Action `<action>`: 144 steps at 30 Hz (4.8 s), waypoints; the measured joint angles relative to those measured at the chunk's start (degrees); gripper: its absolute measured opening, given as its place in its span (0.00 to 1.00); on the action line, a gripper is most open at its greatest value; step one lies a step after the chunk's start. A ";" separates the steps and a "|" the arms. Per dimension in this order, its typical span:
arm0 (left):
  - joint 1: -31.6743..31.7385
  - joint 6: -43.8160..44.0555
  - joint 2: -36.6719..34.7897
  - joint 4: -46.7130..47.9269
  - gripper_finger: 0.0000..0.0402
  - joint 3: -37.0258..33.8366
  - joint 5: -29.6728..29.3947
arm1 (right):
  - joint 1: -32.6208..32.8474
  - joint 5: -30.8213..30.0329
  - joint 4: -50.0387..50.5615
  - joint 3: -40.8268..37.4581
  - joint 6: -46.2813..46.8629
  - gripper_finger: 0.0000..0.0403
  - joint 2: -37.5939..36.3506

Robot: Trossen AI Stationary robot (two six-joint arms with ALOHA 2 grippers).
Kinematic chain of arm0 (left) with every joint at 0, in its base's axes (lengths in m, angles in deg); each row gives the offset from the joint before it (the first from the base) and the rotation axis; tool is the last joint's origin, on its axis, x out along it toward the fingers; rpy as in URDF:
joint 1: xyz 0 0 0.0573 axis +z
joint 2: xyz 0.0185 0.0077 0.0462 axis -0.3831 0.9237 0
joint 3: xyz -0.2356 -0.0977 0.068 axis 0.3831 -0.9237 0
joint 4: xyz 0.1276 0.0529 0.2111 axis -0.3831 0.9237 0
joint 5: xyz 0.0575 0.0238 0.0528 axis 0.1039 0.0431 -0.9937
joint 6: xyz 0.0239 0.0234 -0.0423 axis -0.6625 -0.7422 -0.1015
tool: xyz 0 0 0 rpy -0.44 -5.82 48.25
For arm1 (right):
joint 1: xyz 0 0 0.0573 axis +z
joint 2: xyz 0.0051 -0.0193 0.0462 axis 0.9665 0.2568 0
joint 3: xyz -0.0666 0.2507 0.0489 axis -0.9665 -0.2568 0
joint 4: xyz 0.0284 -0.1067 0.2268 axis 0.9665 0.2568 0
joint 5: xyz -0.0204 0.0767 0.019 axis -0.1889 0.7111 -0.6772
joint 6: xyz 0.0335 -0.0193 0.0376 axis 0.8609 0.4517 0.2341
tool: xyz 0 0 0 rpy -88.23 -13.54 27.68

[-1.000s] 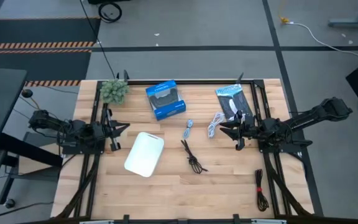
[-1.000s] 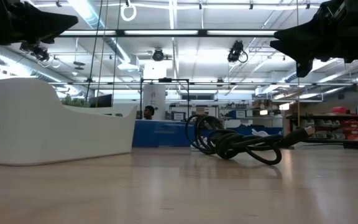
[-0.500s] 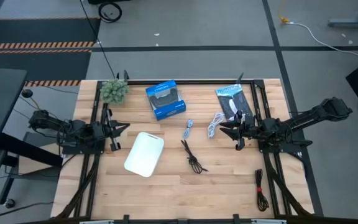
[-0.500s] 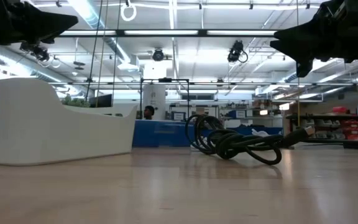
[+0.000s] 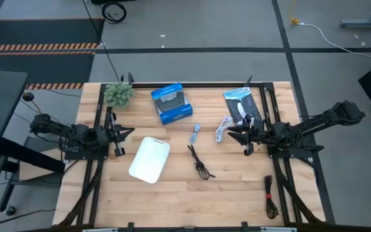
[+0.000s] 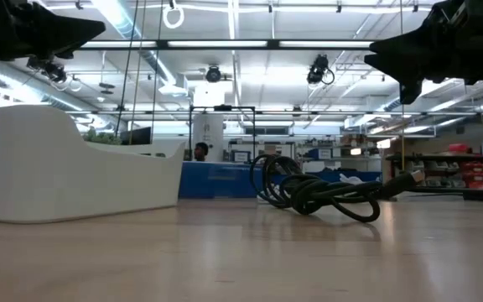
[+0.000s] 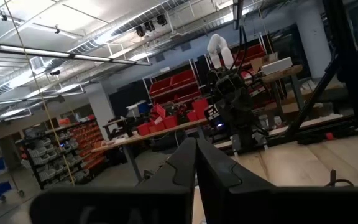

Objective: Pick and place USB-C Cables

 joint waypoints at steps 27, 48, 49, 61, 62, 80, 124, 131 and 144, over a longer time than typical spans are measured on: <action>1.61 41.95 13.38 -7.20 0.05 2.13 5.07 | 0.00 -0.01 0.00 -0.02 0.00 0.28 0.01; 2.47 43.89 55.56 -1.76 0.09 23.47 8.87 | 0.00 -0.01 -0.02 -0.01 0.00 0.28 0.01; 3.14 44.28 57.27 -0.50 0.11 24.76 10.09 | 0.00 0.00 -0.01 0.00 0.00 0.28 0.01; 13.14 45.25 78.66 16.69 0.31 43.83 30.87 | 0.00 -0.01 -0.02 -0.02 0.00 0.28 0.01; 13.70 44.75 80.26 17.75 0.31 45.47 31.71 | 0.00 -0.01 -0.02 -0.02 0.00 0.28 0.01; 15.01 23.68 106.32 43.11 0.62 78.47 34.77 | 0.00 -0.01 -0.08 -0.02 0.00 0.28 -0.01; 12.30 7.75 122.15 48.83 0.38 90.38 35.49 | 0.00 -0.03 -0.90 0.00 0.00 0.28 0.44; 10.59 14.34 115.89 53.54 0.36 90.32 25.06 | 0.00 -0.02 -0.90 0.00 0.00 0.28 0.43; 1.02 60.22 98.07 71.02 0.37 87.90 -5.61 | 0.00 -0.03 -0.91 0.00 0.00 0.28 0.42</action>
